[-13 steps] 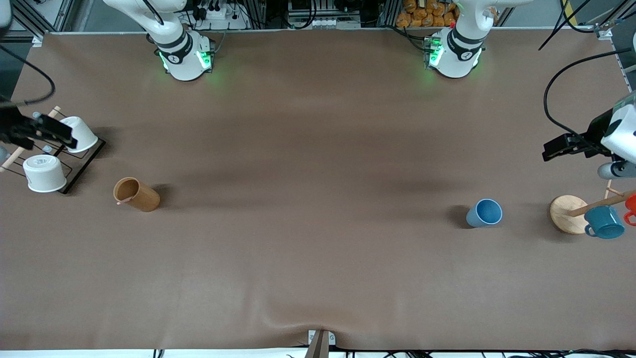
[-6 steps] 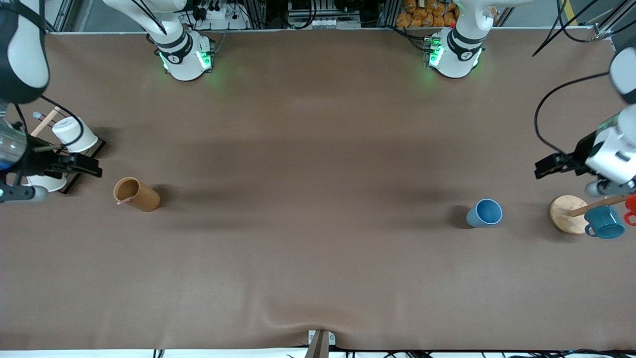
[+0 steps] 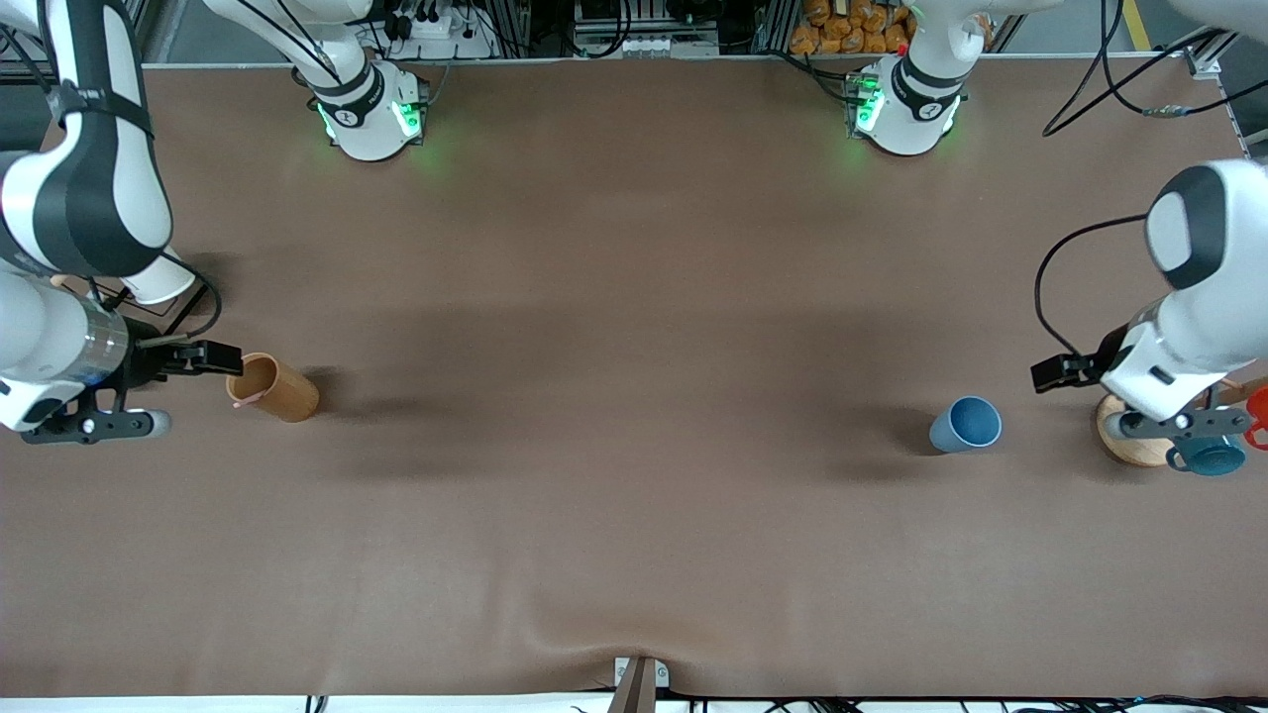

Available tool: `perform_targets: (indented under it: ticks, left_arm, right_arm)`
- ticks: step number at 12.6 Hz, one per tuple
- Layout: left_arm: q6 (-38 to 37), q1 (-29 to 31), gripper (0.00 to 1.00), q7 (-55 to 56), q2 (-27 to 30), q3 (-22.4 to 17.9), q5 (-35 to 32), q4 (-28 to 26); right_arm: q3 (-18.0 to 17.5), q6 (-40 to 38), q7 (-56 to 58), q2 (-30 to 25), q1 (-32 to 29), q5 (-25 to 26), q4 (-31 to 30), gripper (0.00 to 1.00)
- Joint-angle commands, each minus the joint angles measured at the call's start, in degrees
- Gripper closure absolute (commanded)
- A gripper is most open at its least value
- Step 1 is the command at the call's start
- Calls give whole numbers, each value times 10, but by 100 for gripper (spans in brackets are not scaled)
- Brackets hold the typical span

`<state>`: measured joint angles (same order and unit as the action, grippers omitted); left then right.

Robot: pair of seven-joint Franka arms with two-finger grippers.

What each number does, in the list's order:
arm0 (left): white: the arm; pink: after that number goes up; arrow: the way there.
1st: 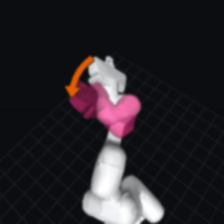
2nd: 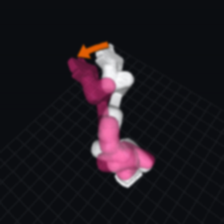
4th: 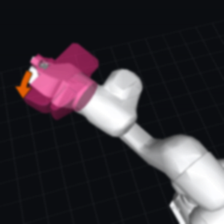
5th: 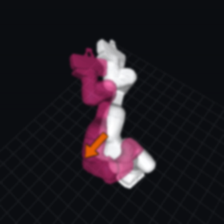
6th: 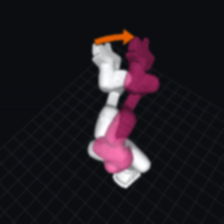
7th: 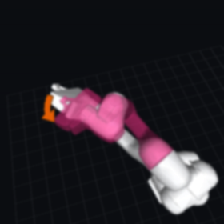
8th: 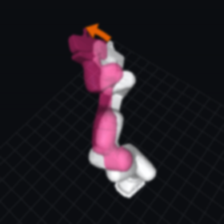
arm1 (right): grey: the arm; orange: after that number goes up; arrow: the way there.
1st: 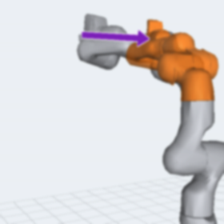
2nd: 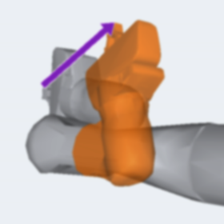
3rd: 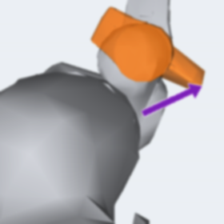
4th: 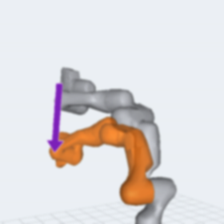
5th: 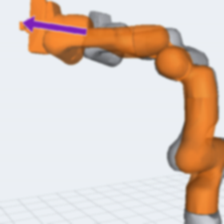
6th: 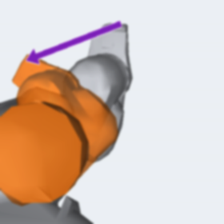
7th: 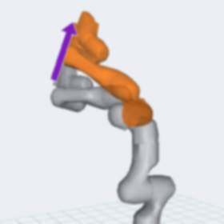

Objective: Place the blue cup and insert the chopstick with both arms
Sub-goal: 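Reach the blue cup with the left gripper while the right gripper descends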

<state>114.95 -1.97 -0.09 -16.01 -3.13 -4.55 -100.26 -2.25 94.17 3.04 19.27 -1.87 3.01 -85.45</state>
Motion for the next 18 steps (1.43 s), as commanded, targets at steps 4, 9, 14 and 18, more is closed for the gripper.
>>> perform_targets:
  ticks: [4, 9, 14, 18]
  left_arm:
    - [136, 2, 0, -43, -14, 2, -15, -84]
    - [203, 5, 0, -47, -54, 7, -8, -86]
    - [216, 5, 9, -51, -83, 7, 50, -86]
    - [218, 6, 35, -51, -101, 7, 51, -83]
  right_arm:
    - [-2, -5, 30, 60, 1, 55, 33, 0]
    - [-1, -12, 31, 108, -5, 60, 60, 0]
    - [0, -14, 31, 151, -7, 65, 100, 0]
    - [0, -9, 26, 170, 5, 65, 100, 0]
